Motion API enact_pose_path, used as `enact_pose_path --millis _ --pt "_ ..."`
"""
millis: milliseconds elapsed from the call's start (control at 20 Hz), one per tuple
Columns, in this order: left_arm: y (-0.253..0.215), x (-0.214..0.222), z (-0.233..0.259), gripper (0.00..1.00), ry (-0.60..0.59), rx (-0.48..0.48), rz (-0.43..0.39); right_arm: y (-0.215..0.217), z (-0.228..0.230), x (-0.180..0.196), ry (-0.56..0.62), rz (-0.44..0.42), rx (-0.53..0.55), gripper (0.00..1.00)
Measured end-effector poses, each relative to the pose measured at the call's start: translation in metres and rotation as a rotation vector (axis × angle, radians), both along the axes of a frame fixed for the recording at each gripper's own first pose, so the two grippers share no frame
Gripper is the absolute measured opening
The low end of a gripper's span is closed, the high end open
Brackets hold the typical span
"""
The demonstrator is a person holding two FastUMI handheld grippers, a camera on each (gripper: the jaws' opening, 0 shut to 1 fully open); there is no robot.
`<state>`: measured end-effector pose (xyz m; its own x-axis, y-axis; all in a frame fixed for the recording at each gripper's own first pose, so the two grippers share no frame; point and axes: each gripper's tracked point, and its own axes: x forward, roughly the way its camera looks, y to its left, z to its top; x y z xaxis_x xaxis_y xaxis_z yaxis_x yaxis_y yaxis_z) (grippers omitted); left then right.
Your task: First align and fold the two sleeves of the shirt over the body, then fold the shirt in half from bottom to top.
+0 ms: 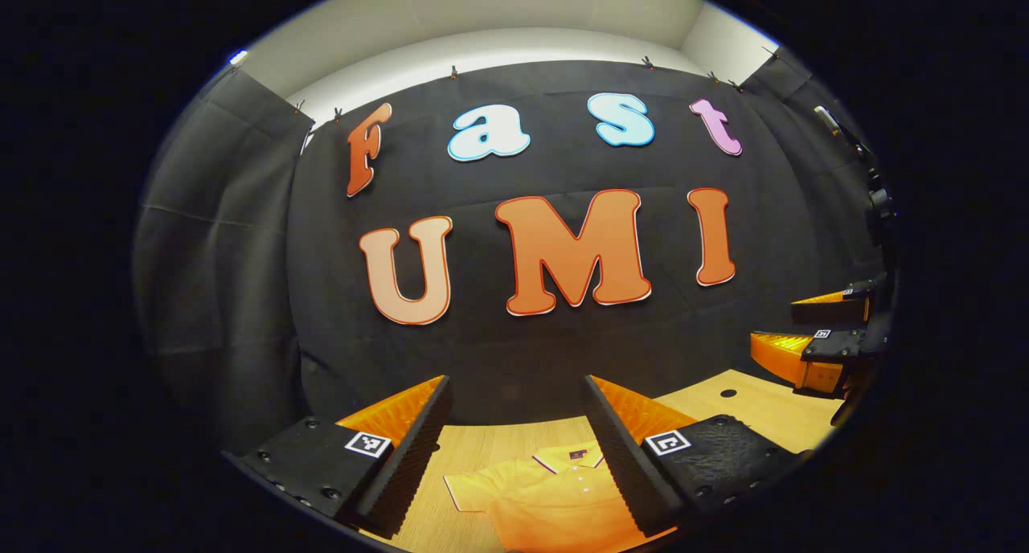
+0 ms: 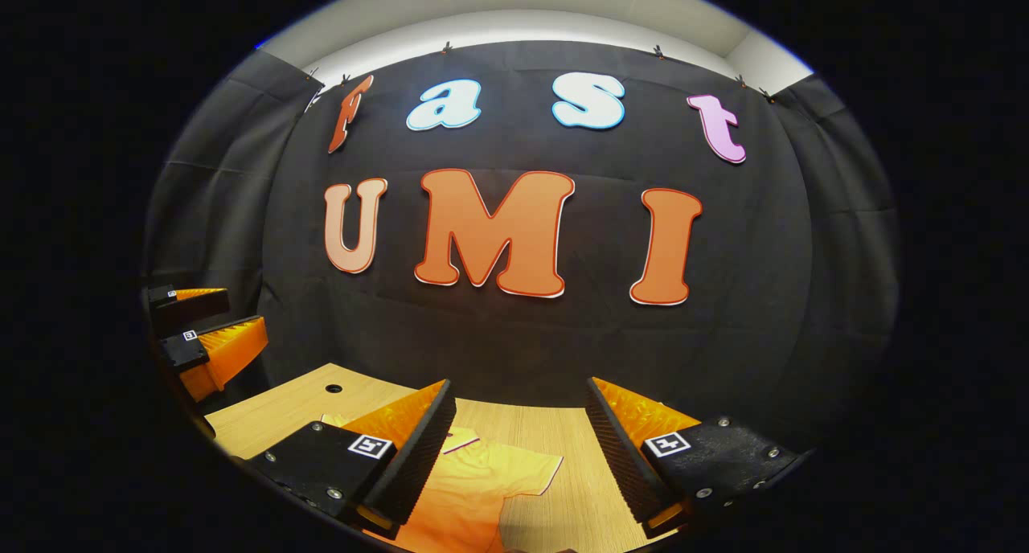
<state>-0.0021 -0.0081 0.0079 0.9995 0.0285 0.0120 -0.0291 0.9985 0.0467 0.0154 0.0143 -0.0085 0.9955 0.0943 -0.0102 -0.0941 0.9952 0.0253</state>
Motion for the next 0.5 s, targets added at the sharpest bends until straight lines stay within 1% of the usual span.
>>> enact_pose_path --millis 50,250,350,450,500 --pt "-0.002 -0.001 0.004 1.00 -0.006 0.002 0.001 0.003 0.001 0.002 -0.003 0.007 -0.004 0.98" --pt "-0.005 0.001 -0.001 0.99 0.000 -0.015 0.000 0.011 0.001 0.002 -0.009 0.033 -0.010 0.98" --pt "-0.003 0.001 -0.005 0.99 0.007 -0.014 0.009 0.009 -0.007 0.007 0.017 0.029 -0.008 0.98" --pt "0.000 0.000 -0.001 0.99 0.003 -0.008 0.018 0.012 -0.020 0.012 0.059 0.053 0.029 0.98" --pt "0.000 -0.002 0.000 0.99 0.001 -0.003 0.021 0.010 -0.026 0.016 0.079 0.052 0.034 0.98"
